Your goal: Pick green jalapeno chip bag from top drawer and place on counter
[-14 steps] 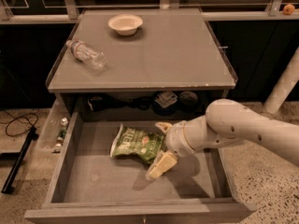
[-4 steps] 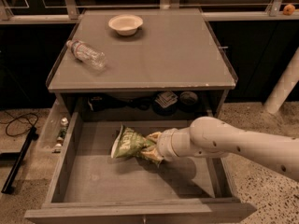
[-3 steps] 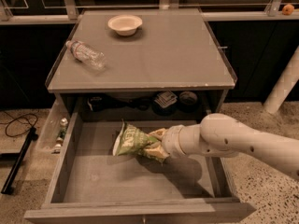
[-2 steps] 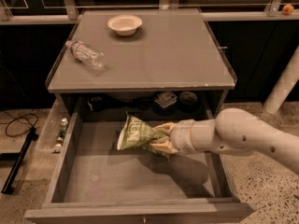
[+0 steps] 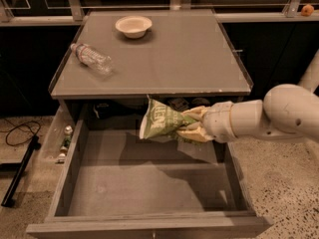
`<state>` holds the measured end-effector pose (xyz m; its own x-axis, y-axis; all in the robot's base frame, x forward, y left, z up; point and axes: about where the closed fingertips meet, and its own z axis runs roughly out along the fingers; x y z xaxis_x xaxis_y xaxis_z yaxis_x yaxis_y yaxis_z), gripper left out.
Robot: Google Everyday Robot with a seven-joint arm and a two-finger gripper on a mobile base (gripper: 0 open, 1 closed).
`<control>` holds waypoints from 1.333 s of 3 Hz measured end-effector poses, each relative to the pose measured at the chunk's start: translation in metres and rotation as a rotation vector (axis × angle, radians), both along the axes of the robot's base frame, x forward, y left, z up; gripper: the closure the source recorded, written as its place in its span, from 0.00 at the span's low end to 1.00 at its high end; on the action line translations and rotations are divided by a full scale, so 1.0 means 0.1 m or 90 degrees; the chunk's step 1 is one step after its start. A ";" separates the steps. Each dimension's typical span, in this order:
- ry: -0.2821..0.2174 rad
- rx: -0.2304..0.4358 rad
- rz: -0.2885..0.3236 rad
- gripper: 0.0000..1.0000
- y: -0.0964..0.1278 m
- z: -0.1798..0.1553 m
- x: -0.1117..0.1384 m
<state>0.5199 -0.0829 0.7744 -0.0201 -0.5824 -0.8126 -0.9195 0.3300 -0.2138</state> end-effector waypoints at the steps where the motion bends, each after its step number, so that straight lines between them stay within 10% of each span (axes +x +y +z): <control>1: -0.017 -0.030 -0.002 1.00 -0.21 0.47 0.20; 3: -0.026 -0.060 -0.010 1.00 -0.40 0.80 0.50; 4: 0.012 -0.023 0.012 1.00 -0.22 0.31 0.39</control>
Offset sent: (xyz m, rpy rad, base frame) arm 0.0693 -0.0666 0.1302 -0.1300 -0.0823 -0.0665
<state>0.5594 -0.1051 0.8051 -0.0235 -0.6114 -0.7910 -0.9294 0.3049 -0.2080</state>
